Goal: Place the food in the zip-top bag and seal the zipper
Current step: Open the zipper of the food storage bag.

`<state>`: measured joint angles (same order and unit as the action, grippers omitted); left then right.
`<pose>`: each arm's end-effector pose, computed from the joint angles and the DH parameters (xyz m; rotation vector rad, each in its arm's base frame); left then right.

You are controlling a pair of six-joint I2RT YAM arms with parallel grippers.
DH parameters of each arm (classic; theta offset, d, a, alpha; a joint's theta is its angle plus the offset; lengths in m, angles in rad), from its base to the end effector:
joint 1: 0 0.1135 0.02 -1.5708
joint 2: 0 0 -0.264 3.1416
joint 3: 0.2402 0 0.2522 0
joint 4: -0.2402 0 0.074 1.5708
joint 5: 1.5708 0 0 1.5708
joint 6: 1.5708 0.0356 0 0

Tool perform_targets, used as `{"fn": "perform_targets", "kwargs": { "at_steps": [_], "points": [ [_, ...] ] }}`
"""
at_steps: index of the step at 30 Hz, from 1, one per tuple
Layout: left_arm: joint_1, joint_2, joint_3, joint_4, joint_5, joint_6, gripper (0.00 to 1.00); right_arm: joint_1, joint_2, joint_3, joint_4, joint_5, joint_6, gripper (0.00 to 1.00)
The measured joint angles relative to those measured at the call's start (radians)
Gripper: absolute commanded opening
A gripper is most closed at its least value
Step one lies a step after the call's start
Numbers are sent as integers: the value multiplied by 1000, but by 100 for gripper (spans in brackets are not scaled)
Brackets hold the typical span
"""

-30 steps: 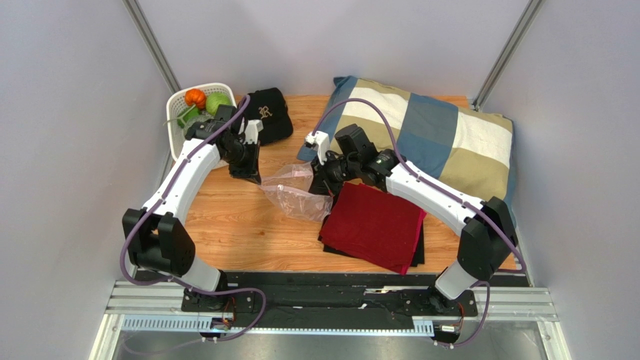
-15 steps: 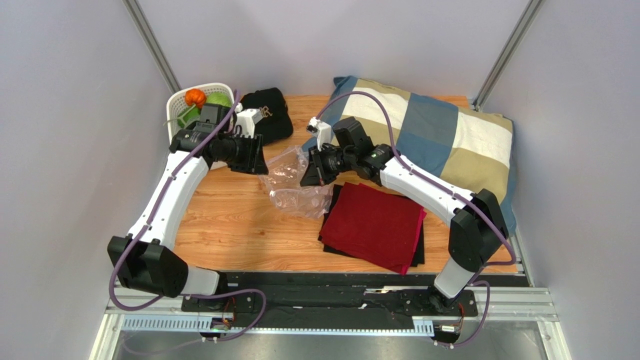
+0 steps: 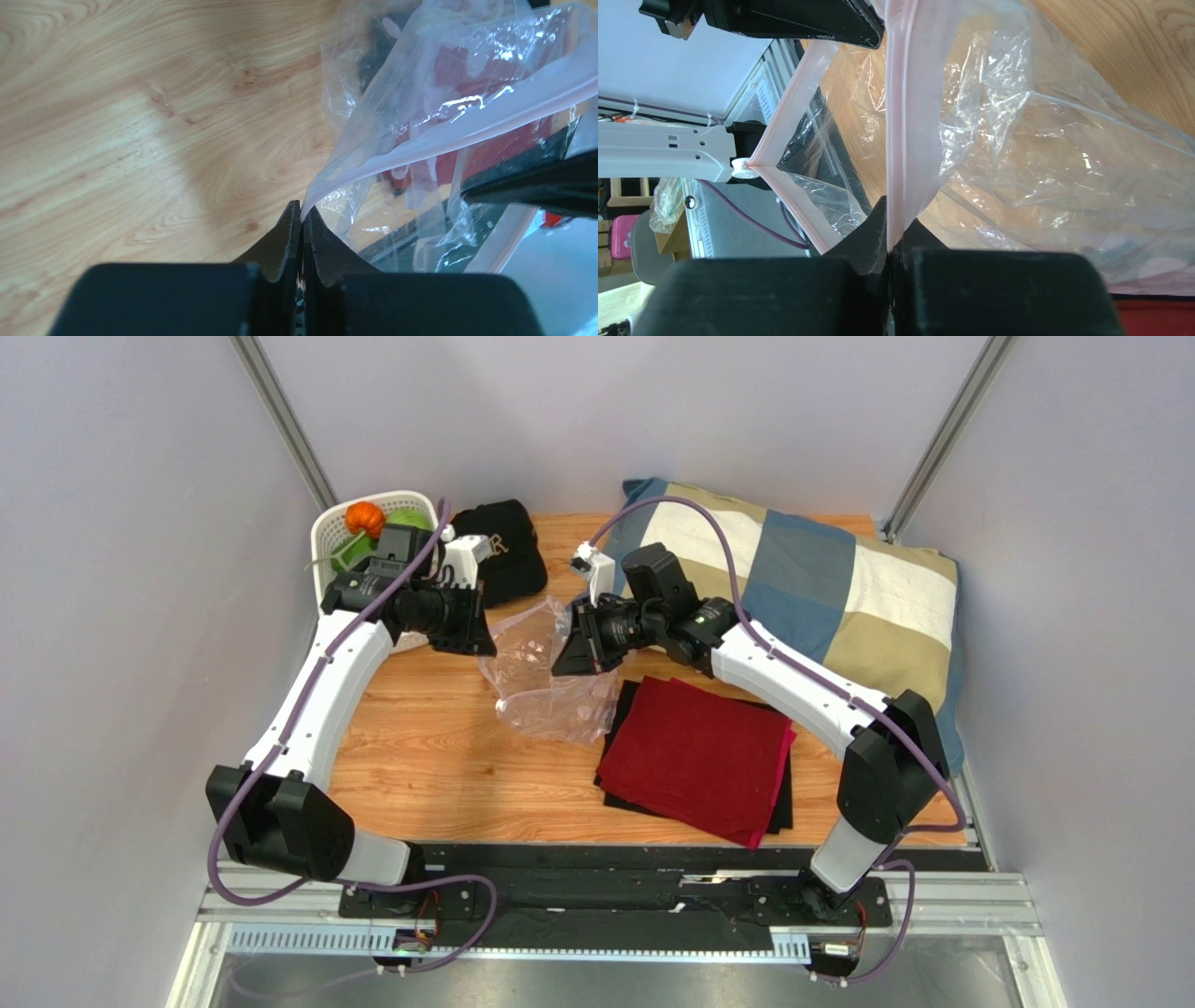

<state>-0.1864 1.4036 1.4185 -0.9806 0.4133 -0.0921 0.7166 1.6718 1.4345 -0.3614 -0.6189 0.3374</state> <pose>0.2732 -0.0661 0.3498 0.2845 2.5180 -0.6345 0.2759 0.2677 0.3188 -0.8129 2.1799 1.2435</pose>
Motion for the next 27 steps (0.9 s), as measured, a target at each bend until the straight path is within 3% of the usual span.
{"fn": "perform_targets", "kwargs": {
  "at_steps": [2,5,8,14,19,24,27],
  "points": [
    [0,3,0,2,0,-7,0,0,-1,3,-6,0,3,34],
    [0,2,0,2,0,-15,0,-5,-6,16,-41,0,9,46],
    [0,2,0,2,0,-23,0,-16,-22,30,-71,1,15,48],
    [0,0,0,2,2,-38,0,-49,-47,64,-112,-1,30,33],
    [0,0,0,3,9,-47,0,-56,-47,65,-116,-8,55,44],
    [0,0,0,3,16,-58,0,-56,-39,65,-111,-26,89,41],
    [0,0,0,3,18,-66,0,-56,-25,65,-107,-41,110,16]
  ]
}}
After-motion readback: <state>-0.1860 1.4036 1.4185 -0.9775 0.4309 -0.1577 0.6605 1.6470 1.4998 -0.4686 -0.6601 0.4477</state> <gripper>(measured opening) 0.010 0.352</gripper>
